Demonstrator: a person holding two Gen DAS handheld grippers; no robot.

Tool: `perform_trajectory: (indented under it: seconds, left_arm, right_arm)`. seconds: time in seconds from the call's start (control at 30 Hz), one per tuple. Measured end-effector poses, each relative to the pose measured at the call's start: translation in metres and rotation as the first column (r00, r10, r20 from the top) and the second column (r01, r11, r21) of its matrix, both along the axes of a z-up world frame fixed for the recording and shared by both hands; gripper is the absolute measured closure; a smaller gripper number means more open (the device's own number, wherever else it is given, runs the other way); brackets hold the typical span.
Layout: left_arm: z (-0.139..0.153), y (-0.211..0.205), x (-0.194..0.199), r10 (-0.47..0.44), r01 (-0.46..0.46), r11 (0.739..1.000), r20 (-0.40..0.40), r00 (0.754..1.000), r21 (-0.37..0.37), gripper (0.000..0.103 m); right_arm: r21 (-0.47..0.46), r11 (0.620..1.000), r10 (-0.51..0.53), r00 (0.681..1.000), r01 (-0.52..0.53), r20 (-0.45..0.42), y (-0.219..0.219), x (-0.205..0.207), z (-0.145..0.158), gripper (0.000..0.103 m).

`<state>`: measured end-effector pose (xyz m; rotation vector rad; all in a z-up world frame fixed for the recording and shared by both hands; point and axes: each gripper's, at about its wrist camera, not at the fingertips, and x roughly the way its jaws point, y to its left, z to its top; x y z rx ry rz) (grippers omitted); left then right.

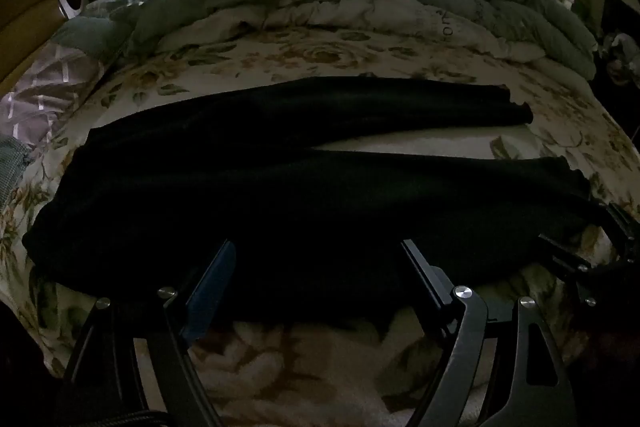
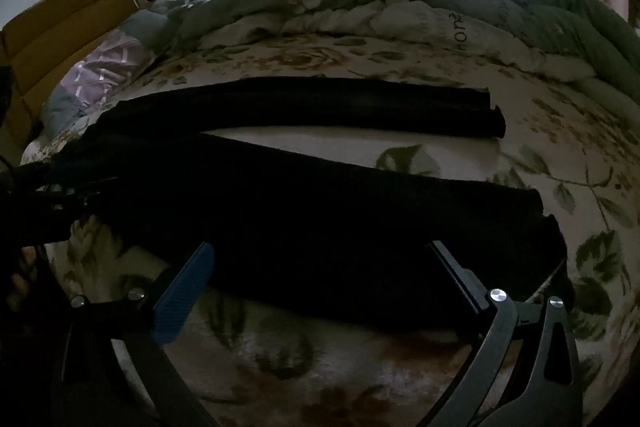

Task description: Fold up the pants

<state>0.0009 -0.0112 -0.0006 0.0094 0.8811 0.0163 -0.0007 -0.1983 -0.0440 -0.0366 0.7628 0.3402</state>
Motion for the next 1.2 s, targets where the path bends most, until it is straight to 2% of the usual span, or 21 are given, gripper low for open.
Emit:
perform_trajectory:
  seconds: [0.93, 1.2]
  left_arm:
    - [0.0004, -0.0011, 0.0072, -0.002, 0.002, 1.000, -0.011, 1.000, -0.009, 0.021]
    - [-0.0037, 0.0033, -0.0018, 0.002, -0.002, 1.000, -0.007, 1.000, -0.010, 0.021]
  right_arm:
    - [0.004, 1.000, -0.004, 1.000, 0.004, 0.004, 0.0012, 0.0022, 0.0044, 0.000]
    - [0.004, 1.000, -0.005, 1.000, 0.005, 0.007, 0.0022, 0.0018, 0.0048, 0.000]
